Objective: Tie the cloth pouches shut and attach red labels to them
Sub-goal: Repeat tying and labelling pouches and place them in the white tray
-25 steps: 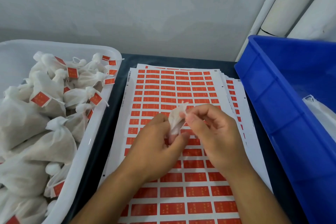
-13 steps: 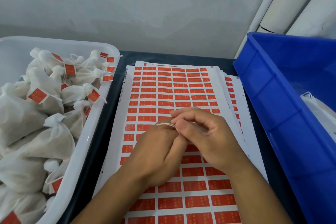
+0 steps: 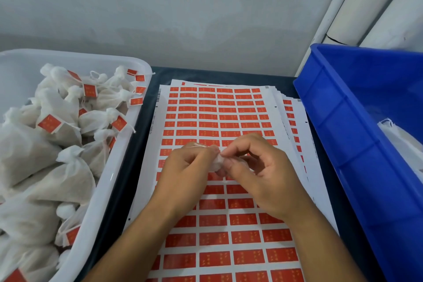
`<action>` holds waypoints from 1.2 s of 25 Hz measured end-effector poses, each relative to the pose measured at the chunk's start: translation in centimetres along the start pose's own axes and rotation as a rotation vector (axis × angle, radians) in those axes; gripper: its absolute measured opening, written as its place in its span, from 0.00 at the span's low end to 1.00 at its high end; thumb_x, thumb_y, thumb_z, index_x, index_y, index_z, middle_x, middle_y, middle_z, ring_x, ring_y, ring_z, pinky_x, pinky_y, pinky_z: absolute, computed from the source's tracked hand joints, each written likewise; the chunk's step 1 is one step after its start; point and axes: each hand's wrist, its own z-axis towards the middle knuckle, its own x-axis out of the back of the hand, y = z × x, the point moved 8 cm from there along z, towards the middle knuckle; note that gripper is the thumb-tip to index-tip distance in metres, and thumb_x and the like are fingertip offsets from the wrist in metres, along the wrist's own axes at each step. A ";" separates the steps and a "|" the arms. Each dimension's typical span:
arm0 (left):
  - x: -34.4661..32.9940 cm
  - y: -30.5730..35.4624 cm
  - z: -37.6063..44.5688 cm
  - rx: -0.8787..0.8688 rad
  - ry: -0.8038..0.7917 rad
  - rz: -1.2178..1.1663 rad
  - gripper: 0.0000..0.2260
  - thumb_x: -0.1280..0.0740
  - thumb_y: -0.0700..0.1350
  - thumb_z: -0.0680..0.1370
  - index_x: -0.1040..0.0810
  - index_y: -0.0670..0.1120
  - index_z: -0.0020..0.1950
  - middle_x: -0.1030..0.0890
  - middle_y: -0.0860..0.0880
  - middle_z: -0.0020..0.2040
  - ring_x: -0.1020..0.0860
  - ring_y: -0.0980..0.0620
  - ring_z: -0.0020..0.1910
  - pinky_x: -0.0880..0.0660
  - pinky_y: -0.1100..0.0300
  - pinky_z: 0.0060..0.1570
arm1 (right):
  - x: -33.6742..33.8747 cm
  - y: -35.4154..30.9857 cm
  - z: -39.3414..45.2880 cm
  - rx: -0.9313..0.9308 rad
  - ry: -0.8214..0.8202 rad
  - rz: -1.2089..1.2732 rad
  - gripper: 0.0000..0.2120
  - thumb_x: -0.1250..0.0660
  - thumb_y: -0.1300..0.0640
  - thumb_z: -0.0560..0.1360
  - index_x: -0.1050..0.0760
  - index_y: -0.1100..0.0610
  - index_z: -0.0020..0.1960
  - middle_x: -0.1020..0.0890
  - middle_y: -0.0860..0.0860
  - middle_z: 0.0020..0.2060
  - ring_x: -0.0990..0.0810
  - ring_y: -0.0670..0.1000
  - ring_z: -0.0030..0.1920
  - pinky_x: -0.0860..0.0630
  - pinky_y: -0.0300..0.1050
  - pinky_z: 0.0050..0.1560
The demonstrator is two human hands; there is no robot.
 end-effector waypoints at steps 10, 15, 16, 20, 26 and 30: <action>0.4 -0.8 -0.1 0.159 -0.014 -0.095 0.21 0.44 0.58 0.85 0.15 0.59 0.40 0.14 0.56 0.40 0.15 0.61 0.42 0.25 0.61 0.43 | -0.2 -0.3 -0.3 0.094 -0.028 -0.301 0.17 0.30 0.43 0.77 0.20 0.41 0.66 0.24 0.34 0.53 0.24 0.41 0.58 0.27 0.27 0.57; 0.1 -0.7 -0.1 0.122 -0.108 -0.021 0.19 0.47 0.58 0.85 0.17 0.65 0.46 0.15 0.63 0.43 0.18 0.66 0.46 0.26 0.60 0.46 | 0.3 -0.1 -0.3 0.081 0.017 -0.339 0.16 0.29 0.44 0.76 0.20 0.41 0.64 0.24 0.33 0.55 0.24 0.40 0.58 0.26 0.26 0.55; 0.0 -0.4 -0.1 0.078 -0.153 -0.020 0.17 0.45 0.59 0.84 0.17 0.64 0.47 0.15 0.62 0.46 0.18 0.64 0.48 0.25 0.59 0.48 | 0.4 -0.1 -0.3 0.079 0.044 -0.322 0.15 0.30 0.45 0.77 0.19 0.41 0.63 0.23 0.34 0.55 0.24 0.40 0.58 0.26 0.26 0.55; -1.0 0.2 0.0 -0.096 -0.274 0.064 0.12 0.39 0.54 0.79 0.16 0.60 0.52 0.17 0.57 0.52 0.20 0.55 0.55 0.23 0.56 0.58 | 1.1 0.1 -0.1 0.079 0.099 -0.312 0.12 0.30 0.46 0.78 0.18 0.43 0.60 0.22 0.36 0.56 0.23 0.41 0.58 0.25 0.29 0.57; -1.2 0.7 -0.2 -0.148 -0.189 0.106 0.12 0.36 0.60 0.77 0.16 0.61 0.55 0.19 0.59 0.49 0.22 0.57 0.51 0.25 0.65 0.48 | 1.6 0.2 -0.1 0.104 0.198 -0.281 0.08 0.30 0.51 0.79 0.17 0.49 0.56 0.18 0.42 0.53 0.20 0.44 0.55 0.23 0.31 0.53; -1.2 0.3 -0.4 -0.003 -0.222 -0.137 0.10 0.31 0.59 0.74 0.13 0.61 0.50 0.15 0.56 0.46 0.16 0.57 0.47 0.20 0.64 0.44 | 1.6 -0.2 -0.2 0.115 0.222 -0.198 0.06 0.31 0.53 0.78 0.18 0.51 0.53 0.18 0.42 0.50 0.19 0.46 0.54 0.22 0.32 0.51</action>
